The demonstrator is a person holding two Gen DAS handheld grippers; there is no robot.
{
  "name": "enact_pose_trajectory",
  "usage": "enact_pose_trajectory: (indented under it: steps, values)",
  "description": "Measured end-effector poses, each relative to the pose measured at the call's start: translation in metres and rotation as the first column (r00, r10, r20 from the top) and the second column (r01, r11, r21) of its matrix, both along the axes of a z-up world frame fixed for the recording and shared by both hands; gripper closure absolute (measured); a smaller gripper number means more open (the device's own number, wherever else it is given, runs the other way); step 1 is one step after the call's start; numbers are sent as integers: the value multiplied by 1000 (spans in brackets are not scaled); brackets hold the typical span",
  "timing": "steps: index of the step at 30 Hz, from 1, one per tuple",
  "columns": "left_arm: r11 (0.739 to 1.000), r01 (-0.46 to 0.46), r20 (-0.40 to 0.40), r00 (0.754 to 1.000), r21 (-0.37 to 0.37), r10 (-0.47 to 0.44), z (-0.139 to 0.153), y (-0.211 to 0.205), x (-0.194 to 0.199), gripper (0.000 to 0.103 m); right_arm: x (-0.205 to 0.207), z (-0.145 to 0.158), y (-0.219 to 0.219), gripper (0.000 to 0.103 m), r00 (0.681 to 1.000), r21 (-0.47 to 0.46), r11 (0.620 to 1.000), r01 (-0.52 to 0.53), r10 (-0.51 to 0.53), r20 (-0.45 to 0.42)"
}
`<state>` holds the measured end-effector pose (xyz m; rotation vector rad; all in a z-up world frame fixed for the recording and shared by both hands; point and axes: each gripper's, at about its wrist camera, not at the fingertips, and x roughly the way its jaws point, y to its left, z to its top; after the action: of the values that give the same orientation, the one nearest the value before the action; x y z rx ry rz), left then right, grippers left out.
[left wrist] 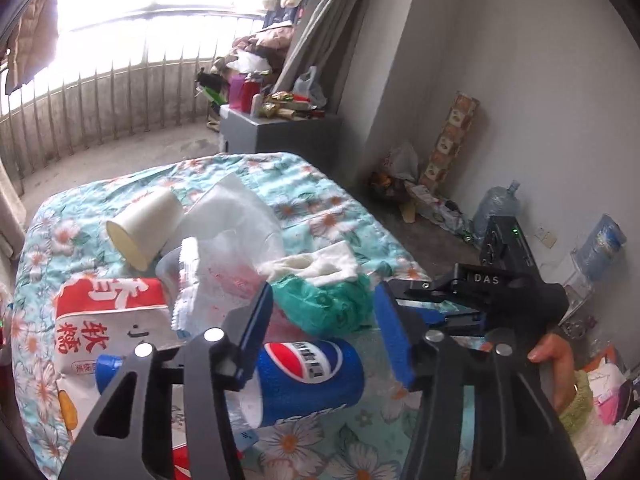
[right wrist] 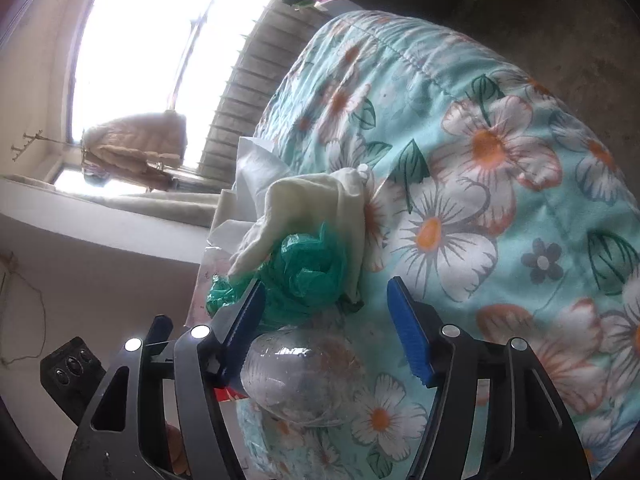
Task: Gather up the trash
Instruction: 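Grasp the green plastic bag with the right tool while the left grasps a clear bag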
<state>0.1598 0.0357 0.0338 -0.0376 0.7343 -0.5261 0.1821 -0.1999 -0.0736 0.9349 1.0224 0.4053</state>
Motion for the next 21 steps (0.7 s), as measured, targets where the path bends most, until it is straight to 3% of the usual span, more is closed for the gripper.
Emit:
enact_pose_trajectory:
  steps: [4,6,9,12,15,18,21]
  values:
    - [995,-85,32,996,55,83,1,11,8,56,7,-2,3,49,1000,7,1000,-8,8,-12]
    - [983,-143,65,989,118,136,0,16,15,56,13,-4,6,50,1000,12,1000,-15,15,-17]
    - [976,-162,5,987,148,163,-13,25,35,56,16,-3,10,51,999,9,999,-32,32,-14]
    - [976,-181,-127,972,118,196,-31,37,58,56,19,-4,13,54,999,12,999,-40,40,-16]
    - [979,-196,-208,957,50,202,-40,47,68,56,22,-6,17,56,999,14,999,-44,44,-21]
    - [980,-200,-222,955,22,200,-40,49,69,57,22,-10,17,59,999,24,999,-46,47,-23]
    - [984,-180,-203,963,17,179,-36,44,63,67,23,-13,16,64,999,35,998,-42,43,-23]
